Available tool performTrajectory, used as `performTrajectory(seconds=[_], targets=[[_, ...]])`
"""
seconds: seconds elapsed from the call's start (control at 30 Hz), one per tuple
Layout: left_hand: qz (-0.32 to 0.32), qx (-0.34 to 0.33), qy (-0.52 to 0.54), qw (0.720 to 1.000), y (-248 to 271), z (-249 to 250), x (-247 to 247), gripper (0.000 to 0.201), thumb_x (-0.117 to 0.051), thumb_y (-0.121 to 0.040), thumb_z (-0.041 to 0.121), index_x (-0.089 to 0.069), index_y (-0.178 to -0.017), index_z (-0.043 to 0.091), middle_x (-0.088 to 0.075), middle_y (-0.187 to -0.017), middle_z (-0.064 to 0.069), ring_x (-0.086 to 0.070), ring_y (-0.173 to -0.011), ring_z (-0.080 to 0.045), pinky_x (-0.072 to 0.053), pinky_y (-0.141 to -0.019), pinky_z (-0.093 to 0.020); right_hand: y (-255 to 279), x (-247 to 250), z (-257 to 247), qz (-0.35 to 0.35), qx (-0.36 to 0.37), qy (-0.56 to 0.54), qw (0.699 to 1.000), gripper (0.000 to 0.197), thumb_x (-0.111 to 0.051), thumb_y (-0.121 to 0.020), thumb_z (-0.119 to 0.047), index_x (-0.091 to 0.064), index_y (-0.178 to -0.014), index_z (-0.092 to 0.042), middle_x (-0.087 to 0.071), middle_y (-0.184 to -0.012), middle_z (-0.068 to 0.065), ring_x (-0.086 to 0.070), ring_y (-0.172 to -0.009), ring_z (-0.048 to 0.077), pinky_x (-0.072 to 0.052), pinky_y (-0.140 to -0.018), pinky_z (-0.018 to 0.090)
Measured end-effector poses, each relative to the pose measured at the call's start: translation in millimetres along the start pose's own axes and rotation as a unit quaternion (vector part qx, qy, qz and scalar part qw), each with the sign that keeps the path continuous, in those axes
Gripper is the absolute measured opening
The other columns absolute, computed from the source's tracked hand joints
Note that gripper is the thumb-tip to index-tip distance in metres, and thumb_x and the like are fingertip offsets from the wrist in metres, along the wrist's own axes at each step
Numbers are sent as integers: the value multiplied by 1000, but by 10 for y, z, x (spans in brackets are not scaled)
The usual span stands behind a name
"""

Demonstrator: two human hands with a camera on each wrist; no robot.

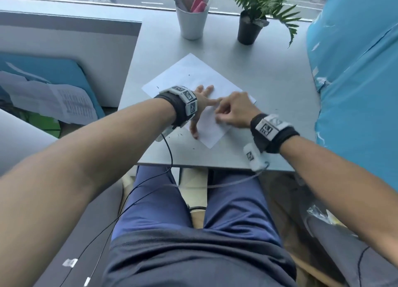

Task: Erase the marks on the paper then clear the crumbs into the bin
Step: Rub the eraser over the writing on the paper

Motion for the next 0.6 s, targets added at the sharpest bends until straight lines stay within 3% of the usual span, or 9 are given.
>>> performTrajectory(seconds=[0.07,0.2,0.33,0.37,0.43,0.5,0.6], targets=[[2,2,0,1000,55,27,0,149,-92,-51,48,19,-150,41,30,-158,-7,21,-146,-36,-11,-113,-66,-59,60,59,37,-18,-9,999,7,-73,-71,-16,-78,-74,-12,-73,-71,1,-67,-66,15,-57,-68,31],[1,-6,-2,1000,18,28,16,154,-93,-47,52,23,-149,43,31,-157,-8,22,-145,-39,-10,-110,-68,236,-305,-271,-93,69,3,993,4,-74,-76,-13,-76,-77,-10,-70,-73,-1,-63,-64,12,-53,-61,23],[4,8,14,1000,29,7,4,151,-93,-50,46,20,-150,42,29,-159,-8,21,-146,-37,-12,-111,-65,-66,96,95,22,-7,14,1000,7,-74,-73,-16,-78,-75,-10,-73,-72,3,-65,-64,16,-56,-68,28],[7,7,16,1000,35,13,5,150,-93,-50,46,19,-150,42,28,-159,-7,20,-146,-36,-13,-112,-64,-43,76,69,23,-5,19,1000,7,-73,-73,-15,-78,-75,-11,-72,-71,2,-66,-65,17,-57,-70,29],[11,1,13,1000,15,15,17,154,-94,-47,48,21,-149,44,29,-159,-7,20,-146,-37,-12,-112,-64,113,-173,-152,-43,44,33,998,6,-73,-74,-13,-77,-77,-10,-70,-72,0,-65,-67,16,-56,-67,29],[8,1,9,1000,-7,-10,14,156,-94,-45,49,22,-148,45,30,-158,-6,21,-146,-36,-13,-111,-66,196,-264,-223,-85,66,10,994,4,-75,-75,-13,-77,-77,-10,-69,-71,-1,-63,-64,12,-52,-60,21],[8,5,9,1000,42,0,22,151,-94,-49,48,19,-149,45,28,-159,-4,20,-147,-34,-16,-111,-66,-74,79,58,1,5,14,1000,4,-76,-73,-14,-78,-75,-12,-70,-69,-2,-61,-61,10,-50,-60,20]])
Point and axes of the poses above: each hand's wrist, its own y-axis away from the middle knuckle, its own x-axis out of the back of the hand, z = x × y, the point moved 4 cm from there along -y, towards the middle knuckle
